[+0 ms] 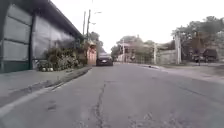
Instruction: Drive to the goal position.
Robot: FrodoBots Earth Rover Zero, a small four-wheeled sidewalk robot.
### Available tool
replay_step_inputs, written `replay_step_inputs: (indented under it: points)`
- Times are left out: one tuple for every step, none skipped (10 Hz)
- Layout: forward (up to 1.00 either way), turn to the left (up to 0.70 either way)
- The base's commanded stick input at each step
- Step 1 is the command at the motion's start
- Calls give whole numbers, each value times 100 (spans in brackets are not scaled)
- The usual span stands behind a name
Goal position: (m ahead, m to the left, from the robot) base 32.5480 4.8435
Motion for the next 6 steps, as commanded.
replay_step_inputs:
  points:
    - [100,0]
    - [100,0]
    - [100,-3]
    - [100,-34]
    - [100,-40]
    - [100,-40]
